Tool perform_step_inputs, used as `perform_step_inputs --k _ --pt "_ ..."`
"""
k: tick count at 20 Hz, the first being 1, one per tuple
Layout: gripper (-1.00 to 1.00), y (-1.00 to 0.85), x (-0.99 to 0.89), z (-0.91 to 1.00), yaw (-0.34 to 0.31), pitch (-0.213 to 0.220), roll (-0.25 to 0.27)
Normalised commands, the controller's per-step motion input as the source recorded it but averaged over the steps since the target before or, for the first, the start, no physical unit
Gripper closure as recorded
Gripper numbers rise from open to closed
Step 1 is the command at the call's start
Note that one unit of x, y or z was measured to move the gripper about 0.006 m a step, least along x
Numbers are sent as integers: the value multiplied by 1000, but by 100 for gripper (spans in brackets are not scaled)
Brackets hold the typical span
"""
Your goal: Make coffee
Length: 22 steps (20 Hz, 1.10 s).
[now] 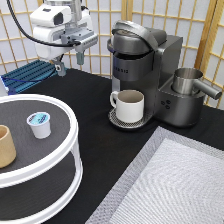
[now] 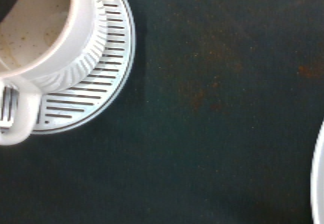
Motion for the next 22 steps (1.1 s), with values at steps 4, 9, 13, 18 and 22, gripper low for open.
perform_step_inputs --k 4,9,13,18,22 --pt "-100 -15 270 264 -24 89 37" --pt "-100 40 796 665 0 261 110" --pt "-100 36 871 701 0 276 110" --pt "-100 28 987 921 -2 152 20" --pt "-100 -10 967 796 -33 55 14"
